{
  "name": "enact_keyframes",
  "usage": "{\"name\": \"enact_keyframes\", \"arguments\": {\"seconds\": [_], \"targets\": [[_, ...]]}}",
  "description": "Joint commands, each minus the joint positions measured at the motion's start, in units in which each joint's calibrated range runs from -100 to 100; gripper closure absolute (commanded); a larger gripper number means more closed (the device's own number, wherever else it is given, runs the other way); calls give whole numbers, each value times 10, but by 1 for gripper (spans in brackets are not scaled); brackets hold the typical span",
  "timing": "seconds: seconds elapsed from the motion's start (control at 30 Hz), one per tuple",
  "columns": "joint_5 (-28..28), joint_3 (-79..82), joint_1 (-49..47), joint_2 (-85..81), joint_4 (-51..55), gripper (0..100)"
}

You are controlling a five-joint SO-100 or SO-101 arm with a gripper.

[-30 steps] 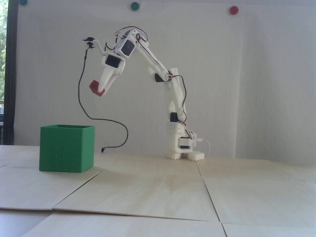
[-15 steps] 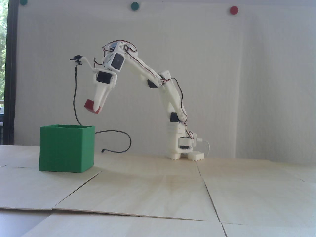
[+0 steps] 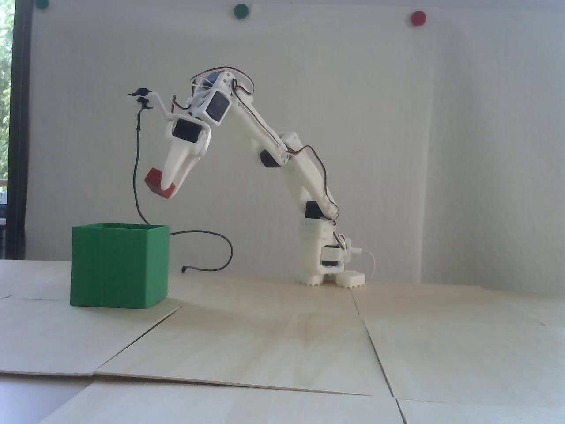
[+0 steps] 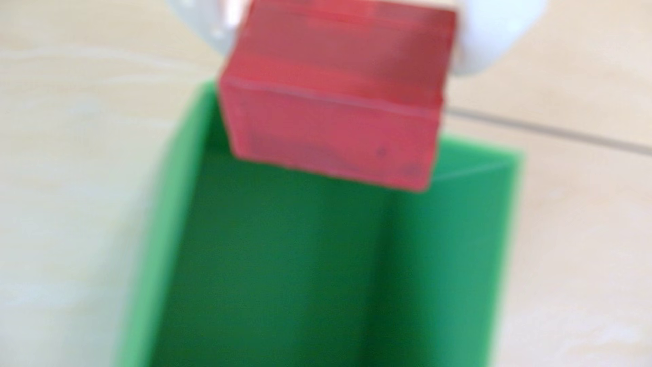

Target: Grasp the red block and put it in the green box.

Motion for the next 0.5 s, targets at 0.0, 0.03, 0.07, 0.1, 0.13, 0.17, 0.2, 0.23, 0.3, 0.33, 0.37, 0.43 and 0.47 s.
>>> {"name": "enact_keyframes", "arguments": {"seconds": [0.0, 0.03, 0.07, 0.1, 0.13, 0.17, 0.2, 0.23, 0.3, 0.33, 0.37, 0.43, 0.47], "targets": [[-20, -52, -19, 8, -11, 98], [-20, -52, -19, 12, -13, 98], [-20, -52, -19, 16, -21, 98], [-19, -52, -15, 19, -34, 98], [-19, -52, -12, 21, -48, 98], [-19, -52, -6, 21, -61, 98], [-19, -52, 2, 22, -70, 98], [-18, -52, 7, 24, -77, 98], [-16, -52, 16, 28, -89, 98], [-16, -52, 18, 29, -93, 98], [-16, -52, 25, 29, -96, 98], [-16, -52, 29, 29, -94, 98], [-16, -52, 29, 29, -93, 98]]}}
